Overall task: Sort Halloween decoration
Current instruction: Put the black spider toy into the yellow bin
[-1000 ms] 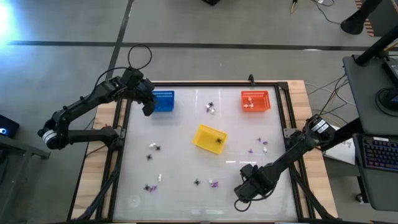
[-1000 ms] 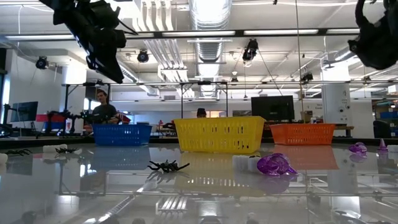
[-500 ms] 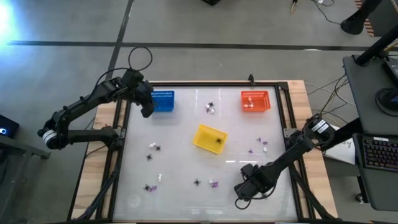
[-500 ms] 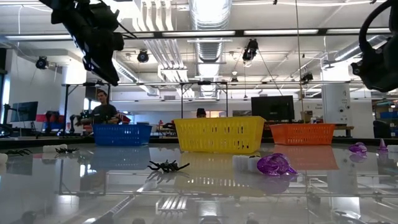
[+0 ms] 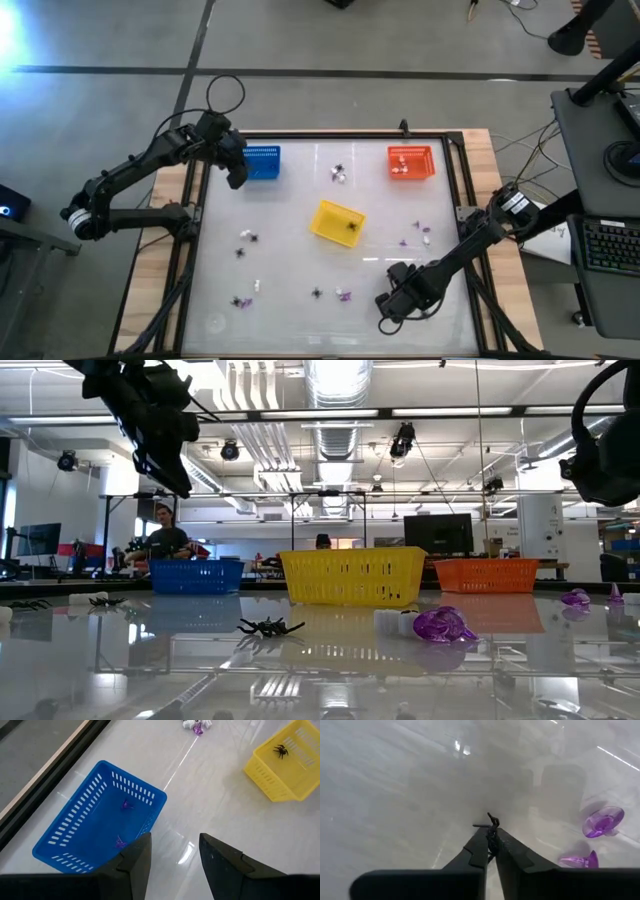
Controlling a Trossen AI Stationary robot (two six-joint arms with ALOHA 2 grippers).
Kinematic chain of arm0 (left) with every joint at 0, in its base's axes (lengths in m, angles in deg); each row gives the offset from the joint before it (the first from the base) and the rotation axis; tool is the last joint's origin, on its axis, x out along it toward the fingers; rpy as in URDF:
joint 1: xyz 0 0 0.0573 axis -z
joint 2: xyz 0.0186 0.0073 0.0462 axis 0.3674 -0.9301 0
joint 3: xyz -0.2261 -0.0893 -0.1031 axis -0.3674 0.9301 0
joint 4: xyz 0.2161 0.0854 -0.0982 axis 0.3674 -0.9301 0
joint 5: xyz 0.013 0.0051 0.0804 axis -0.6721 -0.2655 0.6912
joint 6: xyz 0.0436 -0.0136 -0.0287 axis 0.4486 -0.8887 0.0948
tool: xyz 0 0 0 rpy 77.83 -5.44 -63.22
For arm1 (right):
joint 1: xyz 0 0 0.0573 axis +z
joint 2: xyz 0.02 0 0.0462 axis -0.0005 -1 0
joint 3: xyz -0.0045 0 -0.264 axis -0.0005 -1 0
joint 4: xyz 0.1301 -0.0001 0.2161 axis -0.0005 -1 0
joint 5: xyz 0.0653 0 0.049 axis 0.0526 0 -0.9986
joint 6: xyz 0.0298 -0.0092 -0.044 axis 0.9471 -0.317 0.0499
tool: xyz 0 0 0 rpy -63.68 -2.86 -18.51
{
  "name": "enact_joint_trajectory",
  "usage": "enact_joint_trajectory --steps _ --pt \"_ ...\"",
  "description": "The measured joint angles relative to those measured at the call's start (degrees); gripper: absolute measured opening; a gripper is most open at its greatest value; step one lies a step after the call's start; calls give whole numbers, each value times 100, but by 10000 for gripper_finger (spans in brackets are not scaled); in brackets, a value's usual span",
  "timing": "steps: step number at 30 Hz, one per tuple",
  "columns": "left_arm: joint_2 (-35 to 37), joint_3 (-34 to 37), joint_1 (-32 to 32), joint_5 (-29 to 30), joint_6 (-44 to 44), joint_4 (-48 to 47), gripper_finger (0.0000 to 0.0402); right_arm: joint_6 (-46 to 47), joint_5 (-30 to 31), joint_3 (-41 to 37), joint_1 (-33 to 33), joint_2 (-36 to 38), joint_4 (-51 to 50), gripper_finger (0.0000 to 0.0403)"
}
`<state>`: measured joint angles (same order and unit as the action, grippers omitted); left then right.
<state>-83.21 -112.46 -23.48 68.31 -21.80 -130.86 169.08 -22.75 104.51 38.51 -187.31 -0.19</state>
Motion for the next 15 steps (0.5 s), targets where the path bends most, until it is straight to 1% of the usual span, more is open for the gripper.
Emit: enact_joint_trajectory --steps 6,8,10,15 --pt "0 0 0 2 20 0 149 137 7 -15 0 158 105 10" --pt "0 0 0 2 20 -2 149 196 97 37 -11 263 70 10" --pt "0 0 0 2 20 -8 149 147 353 164 -11 359 75 9" --pt "-3 0 0 2 22 -15 149 -286 1332 596 -203 510 72 9"
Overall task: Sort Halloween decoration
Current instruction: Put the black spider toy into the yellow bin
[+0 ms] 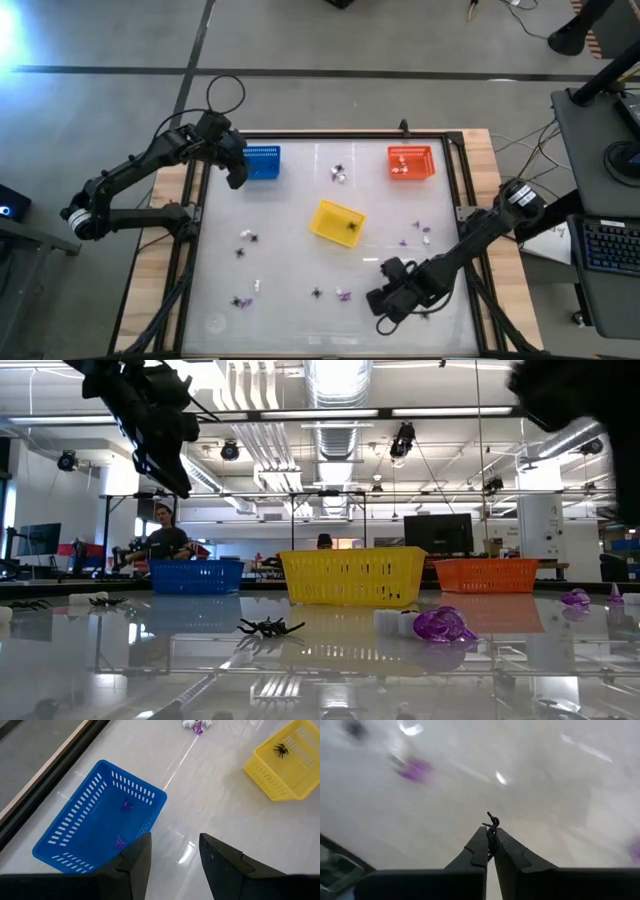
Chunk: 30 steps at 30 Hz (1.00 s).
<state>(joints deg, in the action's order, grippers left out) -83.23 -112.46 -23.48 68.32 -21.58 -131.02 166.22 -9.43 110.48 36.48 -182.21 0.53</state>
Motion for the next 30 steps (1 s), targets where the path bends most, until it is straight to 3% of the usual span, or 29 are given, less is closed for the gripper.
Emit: enact_joint_trajectory --steps 5,12,18,25,30 --pt "-53 0 0 -2 184 1 149 -1079 472 365 -571 8 5 9" --pt "-238 0 -7 -57 570 2 149 -2883 464 786 -1725 8 43 9" --pt "-534 0 -13 -462 799 140 148 -4225 396 1132 -2730 8 262 9" --pt "-1026 0 -15 -1152 987 399 148 -5404 -258 1172 -3716 -63 1847 9" --pt "-1301 0 -17 -1422 1028 556 148 -5853 -527 1172 -4174 -156 2248 9"
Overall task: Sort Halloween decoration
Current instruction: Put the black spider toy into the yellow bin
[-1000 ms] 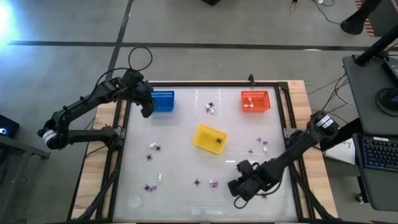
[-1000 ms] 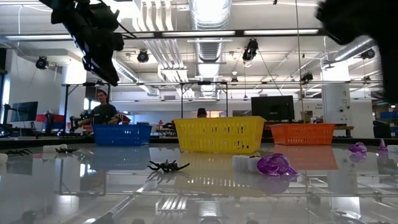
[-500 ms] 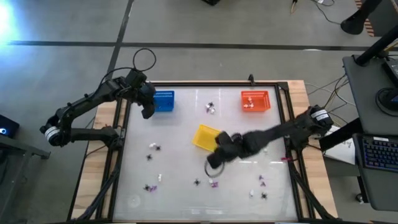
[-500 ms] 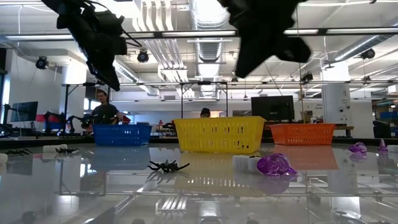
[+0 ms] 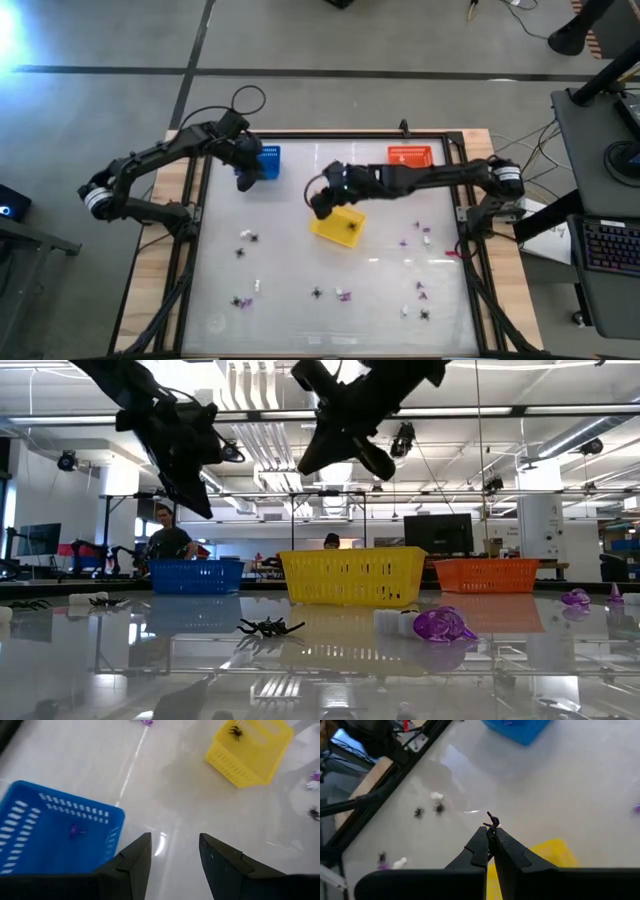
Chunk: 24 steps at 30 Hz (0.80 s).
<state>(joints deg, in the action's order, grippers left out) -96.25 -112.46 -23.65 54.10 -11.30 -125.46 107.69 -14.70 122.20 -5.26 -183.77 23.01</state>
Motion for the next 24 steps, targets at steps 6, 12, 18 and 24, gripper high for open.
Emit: enact_joint_trajectory --steps 6,12,18,24 --pt "-151 0 0 -386 -10 149 148 -243 -452 0 -381 -37 -8 9" --pt "-97 -23 -7 -385 -265 219 148 -144 -1560 0 -449 -35 -244 9" --pt "-94 -450 -16 -368 -298 229 148 -212 -2064 0 -394 -30 -937 9" --pt "-93 -947 -22 -357 -109 139 148 -407 -2024 -89 -392 -156 -1492 9"
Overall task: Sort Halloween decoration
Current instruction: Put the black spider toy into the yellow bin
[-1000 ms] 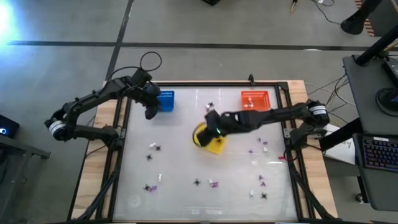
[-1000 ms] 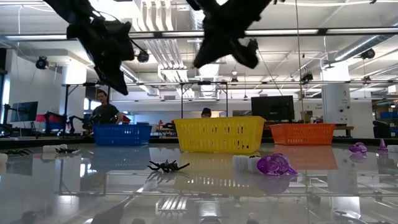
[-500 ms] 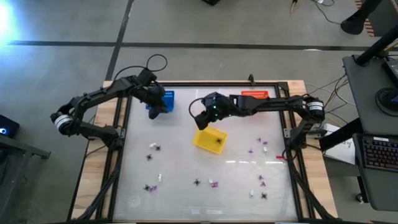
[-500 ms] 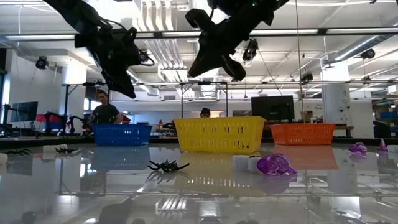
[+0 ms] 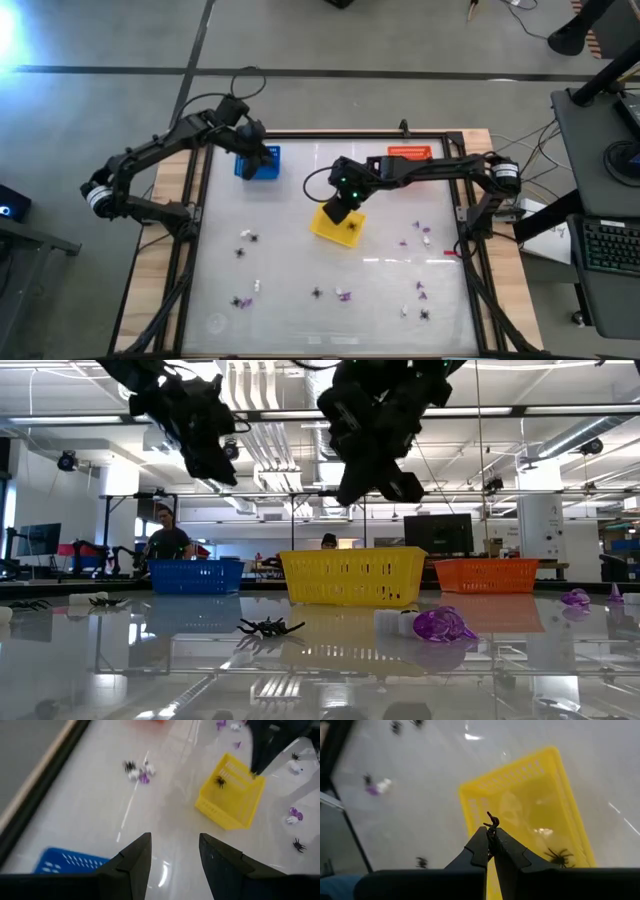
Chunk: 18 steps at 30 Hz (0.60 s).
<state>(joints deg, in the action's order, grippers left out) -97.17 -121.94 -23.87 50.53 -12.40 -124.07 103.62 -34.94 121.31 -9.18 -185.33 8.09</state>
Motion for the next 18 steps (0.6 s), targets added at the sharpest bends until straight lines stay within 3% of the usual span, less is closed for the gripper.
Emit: enact_joint_trajectory --steps 7,18 --pt "4 -518 -7 576 279 -629 149 83 -107 -125 99 -466 -14 9" --pt "4 -603 -7 593 562 -1220 149 144 -2 -88 280 -770 3 25"
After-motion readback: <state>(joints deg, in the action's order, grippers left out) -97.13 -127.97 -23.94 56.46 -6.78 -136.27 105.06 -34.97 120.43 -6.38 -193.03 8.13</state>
